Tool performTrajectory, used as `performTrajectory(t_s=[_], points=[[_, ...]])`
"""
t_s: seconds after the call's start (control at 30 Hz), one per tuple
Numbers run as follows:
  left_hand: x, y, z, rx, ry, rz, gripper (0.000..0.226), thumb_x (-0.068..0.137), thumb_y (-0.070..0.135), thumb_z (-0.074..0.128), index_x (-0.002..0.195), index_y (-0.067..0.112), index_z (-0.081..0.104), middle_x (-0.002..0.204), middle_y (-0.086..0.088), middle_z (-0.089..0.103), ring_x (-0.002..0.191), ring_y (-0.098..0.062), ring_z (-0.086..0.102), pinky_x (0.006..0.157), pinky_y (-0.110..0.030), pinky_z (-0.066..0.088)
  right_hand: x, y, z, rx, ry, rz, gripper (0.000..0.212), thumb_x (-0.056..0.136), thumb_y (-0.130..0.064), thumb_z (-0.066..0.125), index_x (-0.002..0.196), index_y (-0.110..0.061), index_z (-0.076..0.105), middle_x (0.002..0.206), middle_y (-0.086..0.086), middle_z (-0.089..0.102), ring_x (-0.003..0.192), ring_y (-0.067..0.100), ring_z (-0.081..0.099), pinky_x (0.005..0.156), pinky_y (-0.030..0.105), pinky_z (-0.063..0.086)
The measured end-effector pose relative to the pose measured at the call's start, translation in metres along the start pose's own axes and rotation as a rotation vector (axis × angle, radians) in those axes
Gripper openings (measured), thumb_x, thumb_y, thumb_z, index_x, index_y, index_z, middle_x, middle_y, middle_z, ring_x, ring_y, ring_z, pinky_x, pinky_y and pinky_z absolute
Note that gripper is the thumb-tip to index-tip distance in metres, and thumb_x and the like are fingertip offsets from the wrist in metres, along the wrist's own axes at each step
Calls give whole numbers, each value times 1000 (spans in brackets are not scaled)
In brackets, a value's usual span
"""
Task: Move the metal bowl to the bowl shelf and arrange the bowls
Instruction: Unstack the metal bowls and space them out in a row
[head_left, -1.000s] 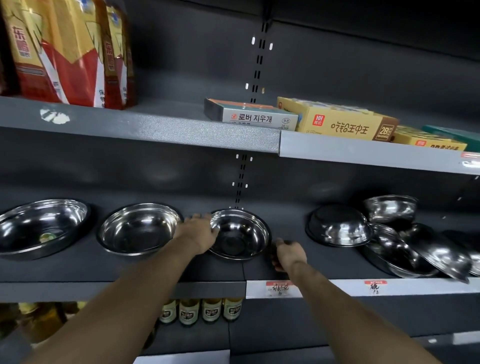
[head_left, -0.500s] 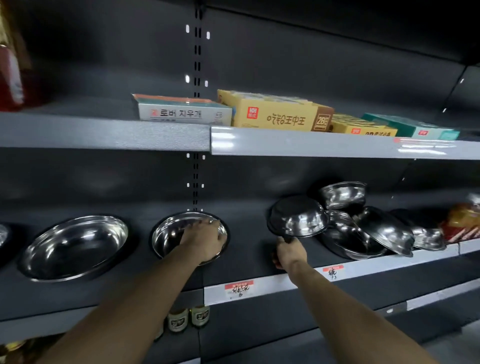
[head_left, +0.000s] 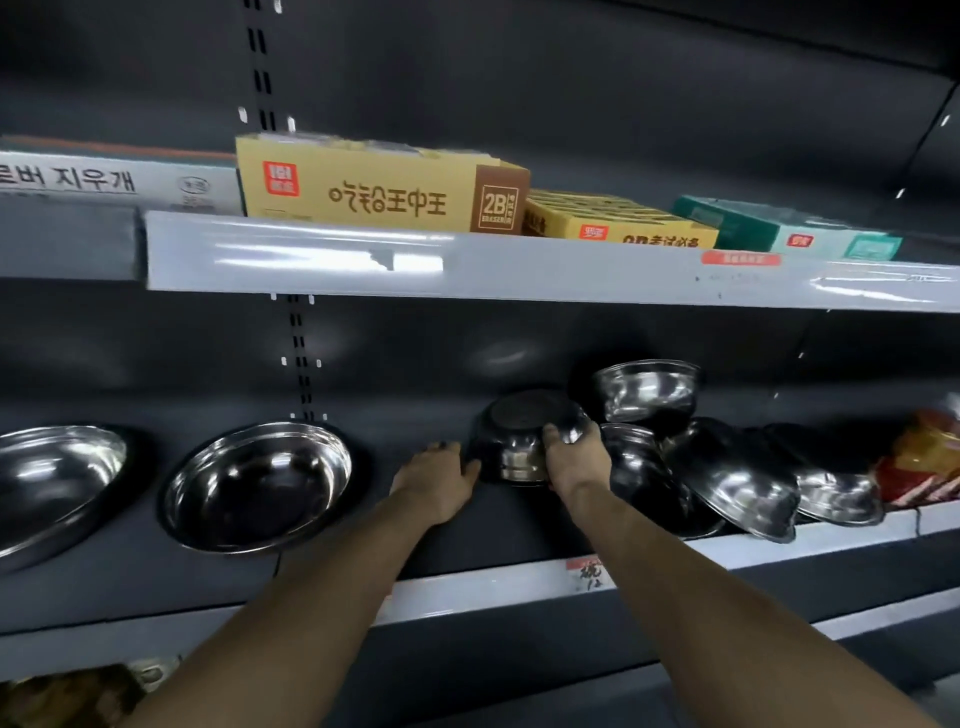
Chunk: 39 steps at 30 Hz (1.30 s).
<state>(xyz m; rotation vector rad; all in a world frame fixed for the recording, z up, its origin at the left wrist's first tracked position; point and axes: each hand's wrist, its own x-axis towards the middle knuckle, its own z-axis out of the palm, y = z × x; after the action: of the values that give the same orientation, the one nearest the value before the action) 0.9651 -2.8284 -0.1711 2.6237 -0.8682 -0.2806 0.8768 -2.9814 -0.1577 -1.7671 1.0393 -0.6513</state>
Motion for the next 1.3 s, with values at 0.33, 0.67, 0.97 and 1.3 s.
performTrajectory(t_s=[0.33,0.67,0.97,1.3], points=[[36,43,28,-481,13,-232,66,101,56,26,154,15,28,155,-16,35,143,-32,34,115,-37,27,46,11,-4,45,-141,146,52,82,-47,68,118,-13,55,61,1,73,46,15,63,36,18,42],[39,53,42,-927,74,-294,65,93,63,44,146,26,43,140,-2,58,130,-25,54,112,-35,37,43,18,-2,-53,-92,68,75,75,-59,71,130,-14,49,111,13,72,103,33,68,77,32,51],[5,30,15,-1179,197,-312,75,87,72,40,139,19,51,138,-4,58,127,-23,54,115,-40,35,-16,3,4,37,-112,-103,100,81,-56,70,159,-28,13,127,5,68,119,26,62,92,25,45],[-29,-10,-36,-1549,137,-259,88,85,82,25,118,16,72,117,-14,71,113,-33,64,114,-42,38,-96,-4,8,98,-56,-456,94,87,-20,69,154,-50,10,77,-13,63,78,9,64,81,26,53]])
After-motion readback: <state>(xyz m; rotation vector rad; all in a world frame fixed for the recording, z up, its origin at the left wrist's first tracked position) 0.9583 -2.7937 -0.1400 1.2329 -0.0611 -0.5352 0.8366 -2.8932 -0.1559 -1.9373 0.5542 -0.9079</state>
